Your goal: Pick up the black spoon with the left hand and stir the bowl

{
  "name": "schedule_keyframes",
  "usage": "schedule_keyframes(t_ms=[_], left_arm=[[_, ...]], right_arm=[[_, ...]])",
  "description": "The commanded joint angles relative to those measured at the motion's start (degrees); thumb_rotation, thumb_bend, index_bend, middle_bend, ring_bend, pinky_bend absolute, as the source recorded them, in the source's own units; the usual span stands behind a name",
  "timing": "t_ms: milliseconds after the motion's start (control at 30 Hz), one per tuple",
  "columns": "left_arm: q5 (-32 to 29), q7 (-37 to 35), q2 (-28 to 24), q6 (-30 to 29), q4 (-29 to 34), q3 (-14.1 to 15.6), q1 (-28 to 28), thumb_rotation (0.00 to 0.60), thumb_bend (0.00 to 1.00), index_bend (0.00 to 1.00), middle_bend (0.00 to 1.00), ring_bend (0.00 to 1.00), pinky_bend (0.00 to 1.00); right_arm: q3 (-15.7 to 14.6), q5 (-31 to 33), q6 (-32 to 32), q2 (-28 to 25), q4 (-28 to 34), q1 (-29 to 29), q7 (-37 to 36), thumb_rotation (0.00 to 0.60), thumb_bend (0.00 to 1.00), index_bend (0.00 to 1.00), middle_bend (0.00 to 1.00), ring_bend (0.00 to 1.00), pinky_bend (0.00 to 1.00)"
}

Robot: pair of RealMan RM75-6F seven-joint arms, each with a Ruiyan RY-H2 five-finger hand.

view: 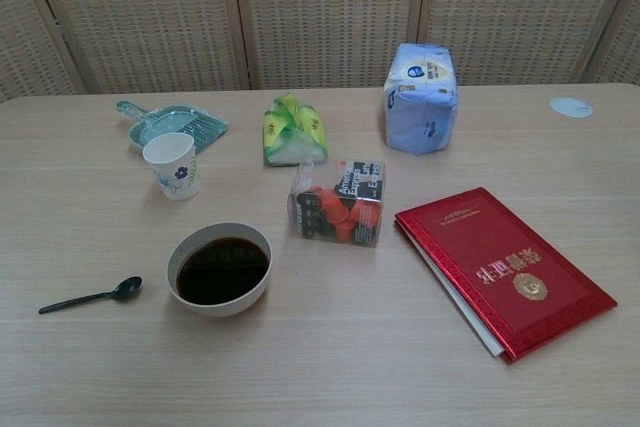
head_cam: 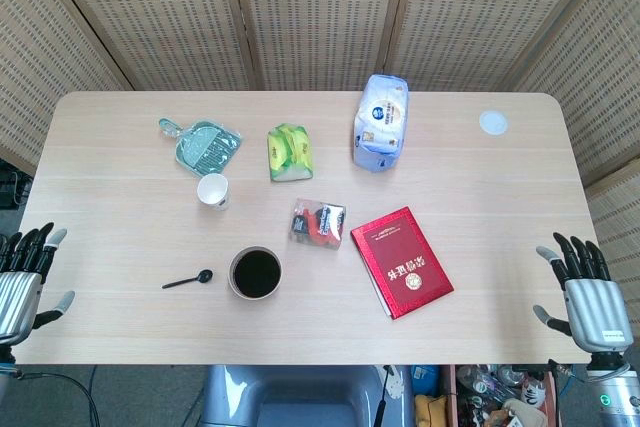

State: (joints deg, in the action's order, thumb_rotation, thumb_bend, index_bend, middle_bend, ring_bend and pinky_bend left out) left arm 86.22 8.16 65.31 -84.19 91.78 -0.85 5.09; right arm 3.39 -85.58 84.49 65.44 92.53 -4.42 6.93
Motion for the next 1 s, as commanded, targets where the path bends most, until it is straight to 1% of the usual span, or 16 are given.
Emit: schedule_keyframes(t_ms=[33,500,600,700,767,867,900,967,1000], left_arm=[[0.03,-0.01,0.03,0.04,-0.01,0.03,0.01,0.6,0.3,0.0,0.0,0.0,0.0],[-0.73,-0.17,0.22,0.69,-0.27,0.01,0.03,0.6,0.3,0.0,0.0,0.0,0.0],[-0.94,0.13,0.26,1.47,-0.26,0.1,0.33,0.6,0.3,0.01,0.02,0.01,0.0],[-0.65,0.66,0.56,2.14,0.01,0.21,0.78,0.6,0.3,0.03,0.06,0.05,0.0],[-0.3,0.96,0.83,2.48,0.27,0.33,1.07,0.6,0.3,0.04,0.08,0.07,0.03],[0.19,1.6,1.33,3.15,0.48,0.5,1.6,0.6,0.3,0.07,0.15,0.13,0.11],[0.29,1.94,1.49,3.44,0.5,0.56,1.77,0.6,0.3,0.08,0.18,0.17,0.17],[0.65,2.8,1.82,4.36,0.56,0.83,2.31,0.6,0.3,0.11,0.24,0.25,0.32],[0.95,3.22,1.96,4.99,0.66,1.07,2.66,0.6,0.3,0.12,0.28,0.31,0.41]], right_arm=[[-0.02,0.01,-0.06,-0.02,0.02,-0.02,0.02,0.6,0.13,0.23,0.14,0.04,0.08],[0.0,0.19,-0.07,0.07,0.01,0.07,-0.22,0.6,0.13,0.23,0.14,0.04,0.08],[-0.03,0.19,-0.06,0.15,-0.1,0.1,-0.35,0.6,0.13,0.23,0.14,0.04,0.08],[-0.04,0.23,-0.11,0.28,-0.21,0.11,-0.49,0.6,0.13,0.23,0.14,0.04,0.08],[-0.08,0.24,-0.23,0.34,-0.27,0.08,-0.61,0.6,0.13,0.23,0.14,0.04,0.08],[-0.17,0.21,-0.32,0.39,-0.43,0.09,-0.76,0.6,0.13,0.23,0.14,0.04,0.08],[-0.16,0.23,-0.31,0.41,-0.45,0.11,-0.81,0.6,0.13,0.23,0.14,0.04,0.08],[-0.17,0.21,-0.25,0.44,-0.5,0.14,-0.89,0.6,0.13,0.23,0.14,0.04,0.08],[-0.2,0.17,-0.23,0.43,-0.53,0.16,-0.91,0.6,0.13,0.23,0.14,0.04,0.08]])
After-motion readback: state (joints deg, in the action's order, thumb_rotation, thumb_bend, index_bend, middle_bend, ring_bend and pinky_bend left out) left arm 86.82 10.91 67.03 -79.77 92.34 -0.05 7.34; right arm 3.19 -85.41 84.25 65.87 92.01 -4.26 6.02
